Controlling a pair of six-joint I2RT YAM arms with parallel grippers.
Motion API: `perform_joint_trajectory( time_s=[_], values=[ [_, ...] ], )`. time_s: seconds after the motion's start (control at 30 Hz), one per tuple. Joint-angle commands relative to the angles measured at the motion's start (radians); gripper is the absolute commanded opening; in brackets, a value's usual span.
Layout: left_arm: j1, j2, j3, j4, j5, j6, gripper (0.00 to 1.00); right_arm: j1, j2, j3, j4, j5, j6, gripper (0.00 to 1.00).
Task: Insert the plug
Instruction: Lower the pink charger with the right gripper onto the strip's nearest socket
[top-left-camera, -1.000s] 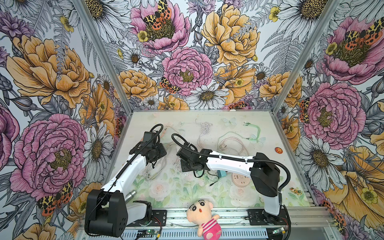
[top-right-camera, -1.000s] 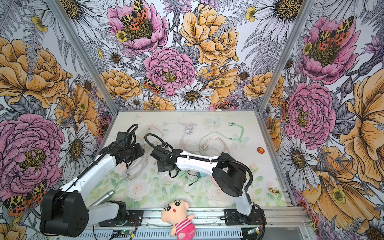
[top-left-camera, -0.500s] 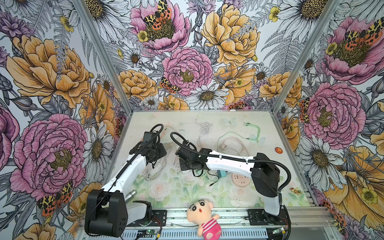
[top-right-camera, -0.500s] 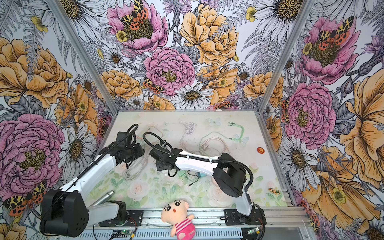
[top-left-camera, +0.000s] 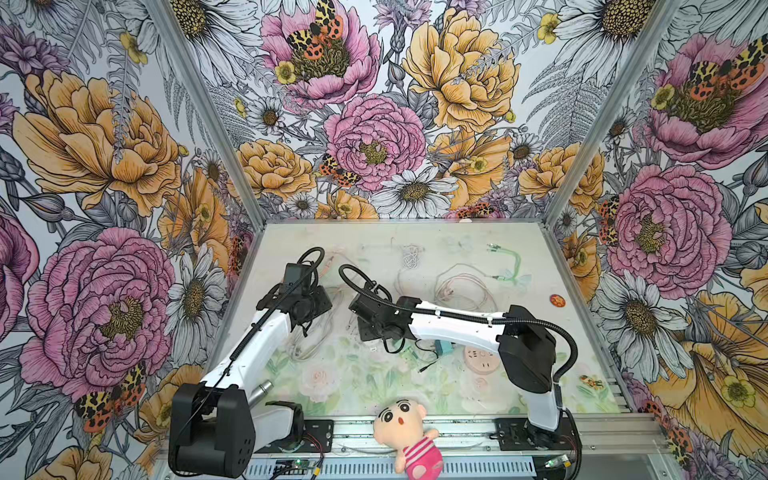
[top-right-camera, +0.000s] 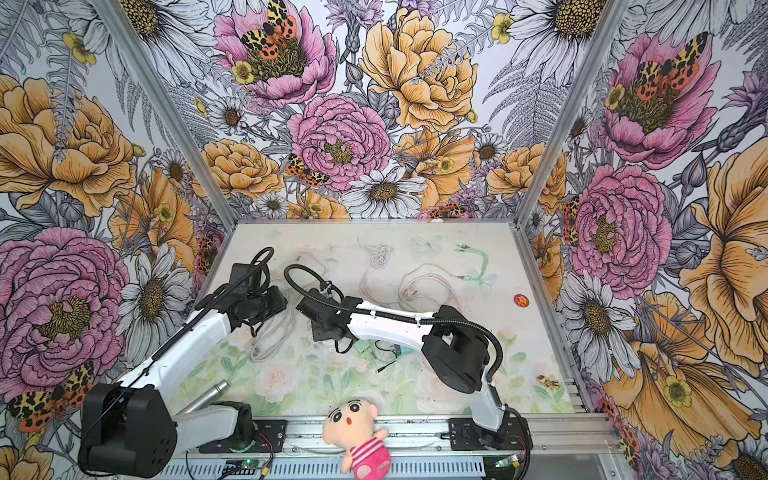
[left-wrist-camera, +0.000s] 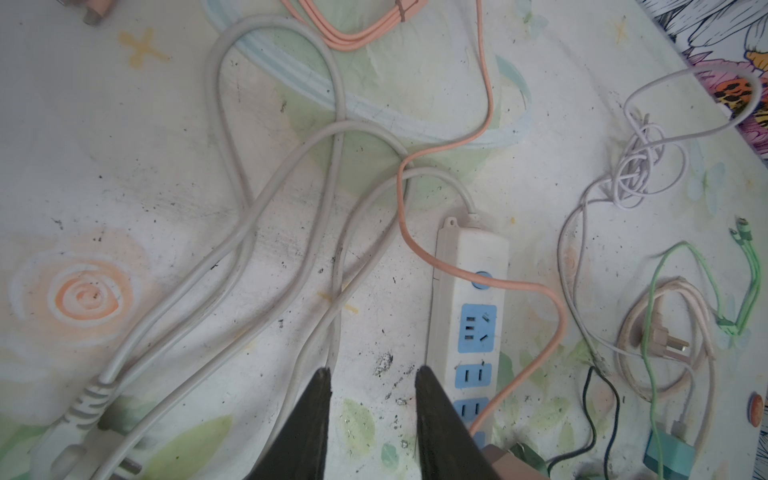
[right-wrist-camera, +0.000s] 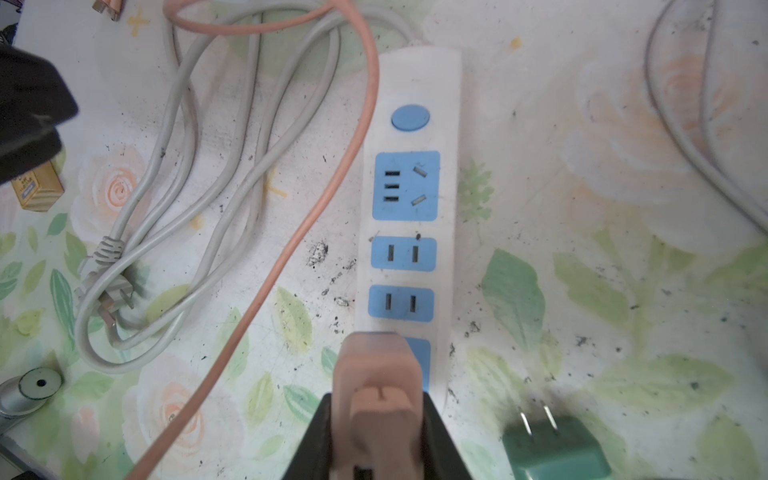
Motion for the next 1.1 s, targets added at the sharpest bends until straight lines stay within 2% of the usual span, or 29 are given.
perform_joint_trajectory(
  time_s=[0.0, 0.8, 1.07],
  values=[
    [0.008, -0.009, 0.002, 0.005, -0.017, 0.020, 0.36, 0.009, 0.010, 0.017, 0.001, 0.000, -0.003, 0.00],
    [0.007, -0.027, -0.006, 0.003, -0.008, 0.022, 0.36, 0.010, 0.027, -0.021, -0.010, 0.008, 0.008, 0.00],
    [0.005, -0.047, -0.007, 0.003, 0.013, 0.015, 0.36, 0.041, 0.076, 0.050, -0.110, 0.083, -0.052, 0.00]
  ],
)
